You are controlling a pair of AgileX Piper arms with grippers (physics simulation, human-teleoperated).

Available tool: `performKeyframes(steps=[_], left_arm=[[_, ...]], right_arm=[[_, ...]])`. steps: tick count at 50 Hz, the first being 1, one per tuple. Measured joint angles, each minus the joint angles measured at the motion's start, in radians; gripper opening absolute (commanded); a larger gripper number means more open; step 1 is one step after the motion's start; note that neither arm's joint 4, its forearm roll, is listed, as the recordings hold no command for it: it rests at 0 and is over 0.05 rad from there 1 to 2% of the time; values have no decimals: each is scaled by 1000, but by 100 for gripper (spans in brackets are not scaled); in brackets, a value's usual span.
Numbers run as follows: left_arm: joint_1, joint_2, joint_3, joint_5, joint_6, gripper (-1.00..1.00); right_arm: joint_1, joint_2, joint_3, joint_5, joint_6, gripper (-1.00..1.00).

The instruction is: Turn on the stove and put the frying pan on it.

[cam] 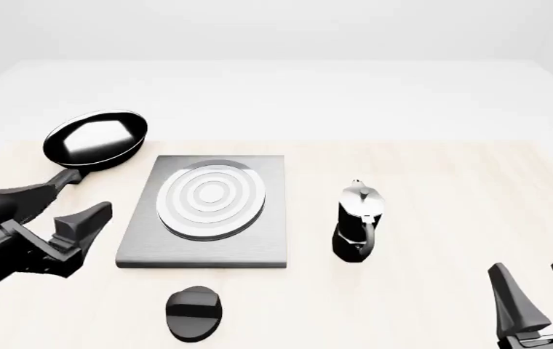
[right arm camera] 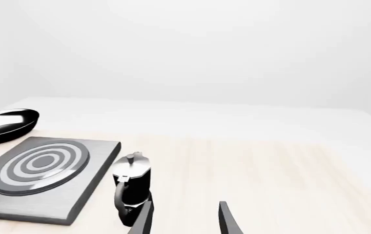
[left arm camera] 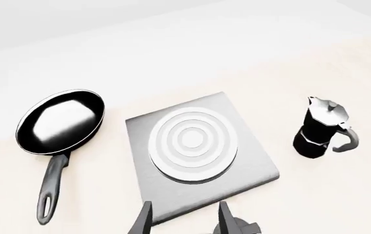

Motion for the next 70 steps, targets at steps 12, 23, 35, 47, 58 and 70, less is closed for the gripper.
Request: performKeyframes(steps=[12,23,35,47,58,70], left_arm=[[168,167,-114,-40,72,100],[296,311,-217,-66,123,100],[426,444,-294,-77,170,100],[498,534,-335,-84,214,100],[547,632,-374,-110,255,100],[595,758,-421,-156,289,100]], right_arm=[[6,-13,-12,22,-4,100],[15,-3,-19,19,-10,100],[22,18,-24,4,-17,100],[24,38,-28,-9,-25,100],[25,64,-26,-33,-34,100],[24,101,-26,-63,-45,100]])
